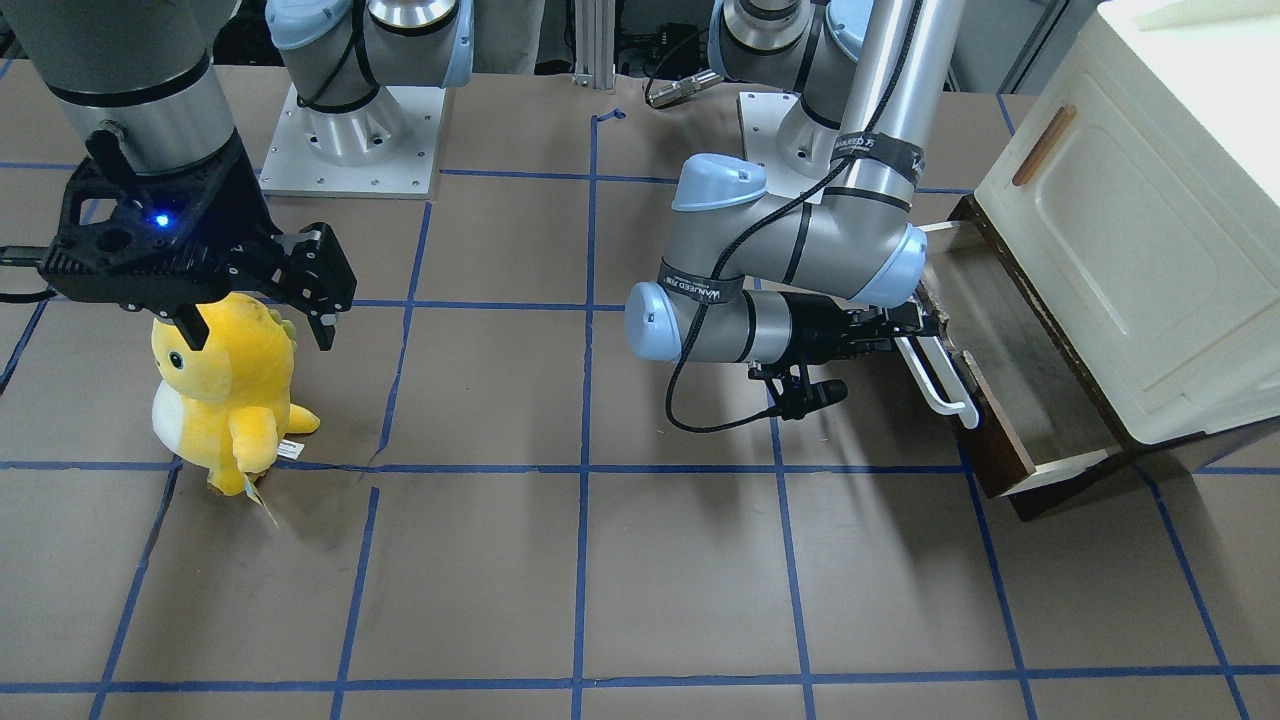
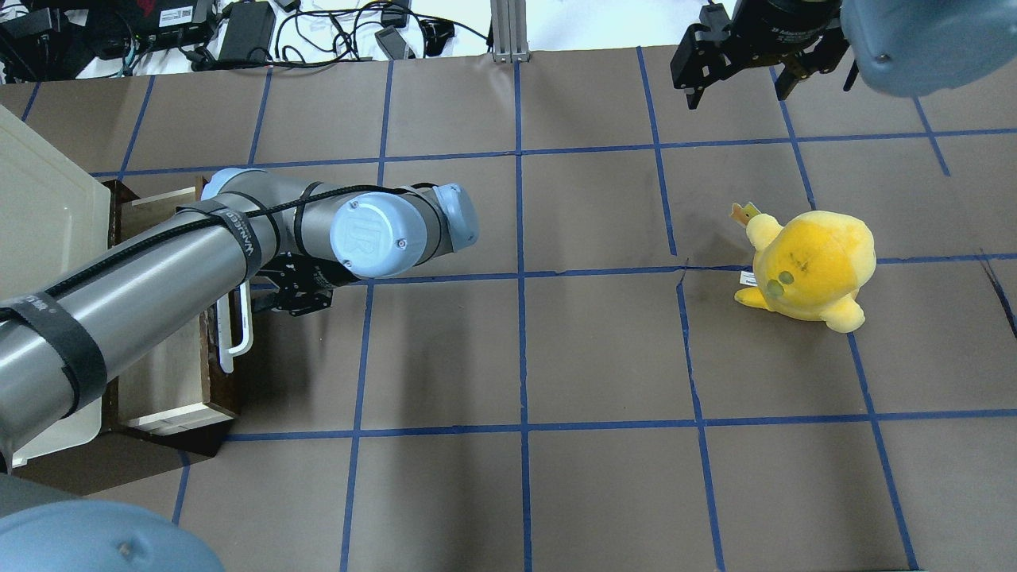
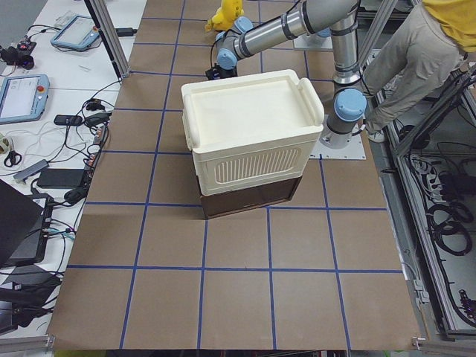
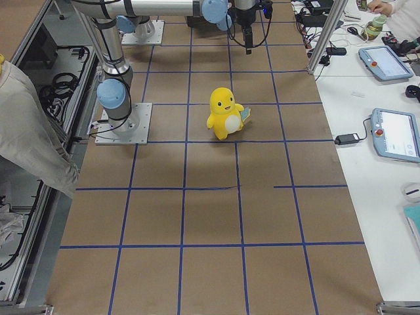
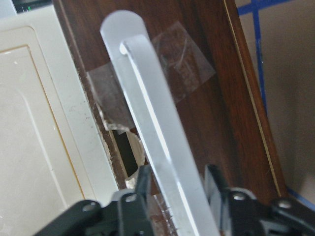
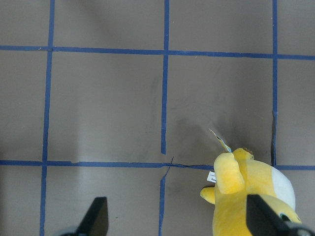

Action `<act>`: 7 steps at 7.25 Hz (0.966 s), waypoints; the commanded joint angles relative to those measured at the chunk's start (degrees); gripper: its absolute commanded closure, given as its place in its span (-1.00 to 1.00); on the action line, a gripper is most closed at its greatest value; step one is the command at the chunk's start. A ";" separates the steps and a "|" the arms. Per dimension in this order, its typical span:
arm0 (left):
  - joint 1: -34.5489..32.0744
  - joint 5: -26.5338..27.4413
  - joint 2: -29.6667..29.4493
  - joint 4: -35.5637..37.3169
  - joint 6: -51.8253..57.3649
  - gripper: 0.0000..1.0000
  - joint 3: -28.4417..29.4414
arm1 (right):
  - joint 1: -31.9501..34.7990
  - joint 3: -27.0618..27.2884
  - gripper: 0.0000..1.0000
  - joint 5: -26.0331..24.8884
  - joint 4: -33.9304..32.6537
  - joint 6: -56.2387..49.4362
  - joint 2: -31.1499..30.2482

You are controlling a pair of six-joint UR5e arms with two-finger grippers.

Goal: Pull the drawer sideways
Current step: 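Open the left gripper and lift it off the handle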

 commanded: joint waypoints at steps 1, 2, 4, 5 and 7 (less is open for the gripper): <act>0.47 -1.56 1.94 0.25 6.35 -1.00 4.81 | 0.00 0.00 -1.00 0.06 0.00 0.00 0.00; 0.47 -6.71 3.69 0.34 9.78 -1.00 8.06 | 0.00 0.00 -1.00 0.07 0.00 0.00 0.00; 1.52 -17.17 10.88 0.42 22.59 -0.90 13.25 | 0.00 0.00 -1.00 -0.02 0.00 0.00 0.00; 2.92 -24.53 15.01 0.42 24.57 -0.90 14.49 | 0.00 0.00 -1.00 -0.02 0.00 0.00 0.00; 6.17 -40.34 22.05 0.42 27.65 -0.91 16.08 | 0.00 0.00 -1.00 -0.02 0.00 0.00 0.00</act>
